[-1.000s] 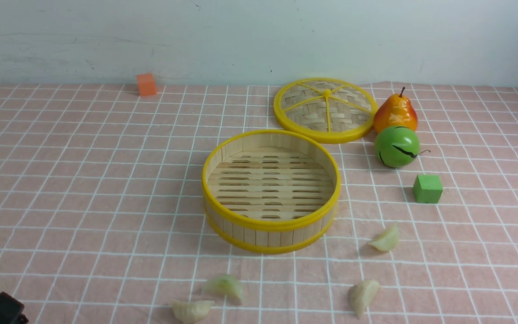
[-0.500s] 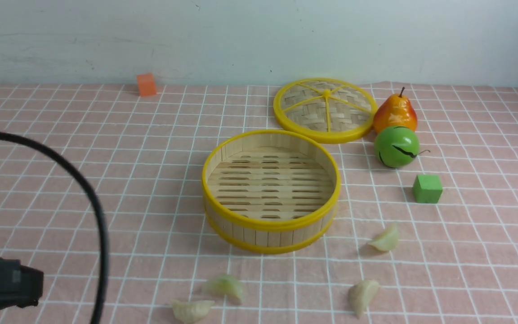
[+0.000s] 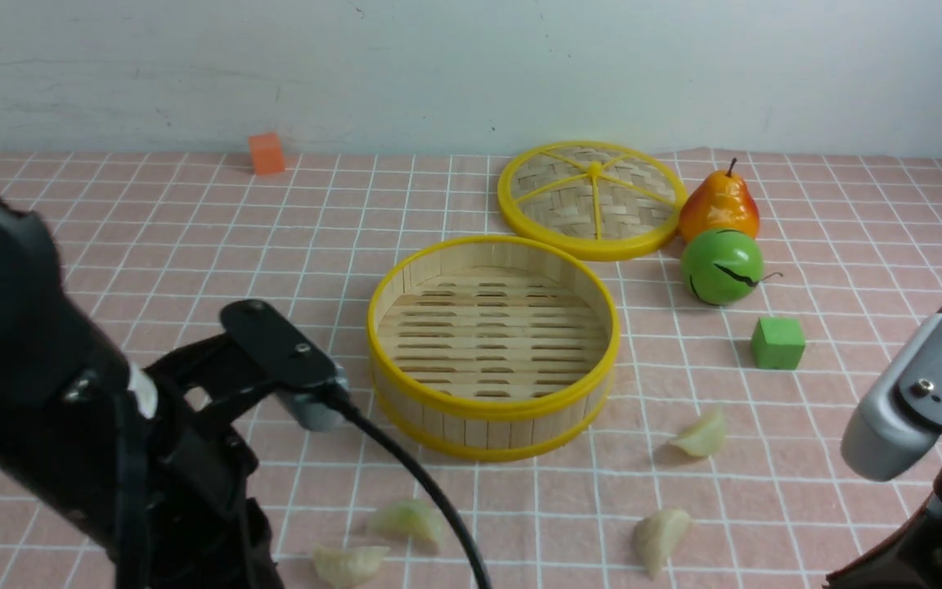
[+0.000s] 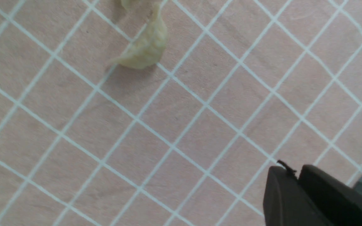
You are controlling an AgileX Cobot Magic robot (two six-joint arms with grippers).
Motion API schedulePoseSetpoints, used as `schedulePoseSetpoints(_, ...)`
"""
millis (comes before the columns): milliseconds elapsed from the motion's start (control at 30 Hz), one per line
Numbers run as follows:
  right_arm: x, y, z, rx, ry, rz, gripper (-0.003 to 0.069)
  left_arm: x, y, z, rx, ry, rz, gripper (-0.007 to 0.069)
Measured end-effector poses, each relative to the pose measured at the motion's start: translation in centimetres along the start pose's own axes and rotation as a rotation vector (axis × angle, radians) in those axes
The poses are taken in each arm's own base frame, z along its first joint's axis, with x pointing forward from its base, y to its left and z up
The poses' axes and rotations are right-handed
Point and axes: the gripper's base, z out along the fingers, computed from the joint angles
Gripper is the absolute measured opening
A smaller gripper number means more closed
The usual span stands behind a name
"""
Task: Put the dumplings into the steamer on the table with the pink tablecloth.
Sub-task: 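Reach for and grasp a dumpling on the table with the left gripper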
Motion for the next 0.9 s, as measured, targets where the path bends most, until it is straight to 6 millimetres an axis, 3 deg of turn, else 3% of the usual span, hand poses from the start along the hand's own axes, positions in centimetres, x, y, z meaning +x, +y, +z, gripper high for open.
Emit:
schedulePoseSetpoints(33, 0.0, 0.0, 0.0, 0.002, 0.001, -0.002, -0.0013, -0.2, 0.1, 0.0, -0.007, 0.002, 0.008, 0.0097)
schedulePoseSetpoints(67, 0.0, -0.1, 0.0, 0.01, 0.004, -0.007, -0.0012, -1.0, 0.6, 1.0, -0.023, 0.027, 0.03, 0.0169)
schedulePoseSetpoints(233, 0.0, -0.2, 0.1, 0.019, 0.009, -0.012, -0.0009, -2.4, 1.9, 4.6, -0.028, 0.088, 0.098, 0.0374)
schedulePoseSetpoints(367, 0.0, -0.2, 0.1, 0.02, 0.005, -0.012, -0.0005, -3.4, 2.9, 7.6, -0.029, 0.096, 0.224, 0.0475)
schedulePoseSetpoints(633, 0.0, -0.2, 0.0, 0.022, 0.005, -0.013, 0.0, -4.3, 4.3, 12.4, -0.038, 0.102, 0.337, 0.0479)
schedulePoseSetpoints(733, 0.0, -0.2, 0.0, 0.022, 0.005, -0.013, 0.0, -4.4, 4.5, 13.3, -0.042, 0.103, 0.337, 0.0453)
schedulePoseSetpoints(900, 0.0, -0.2, 0.0, 0.023, 0.003, -0.014, 0.0, -4.4, 4.7, 13.7, -0.044, 0.105, 0.322, 0.0284)
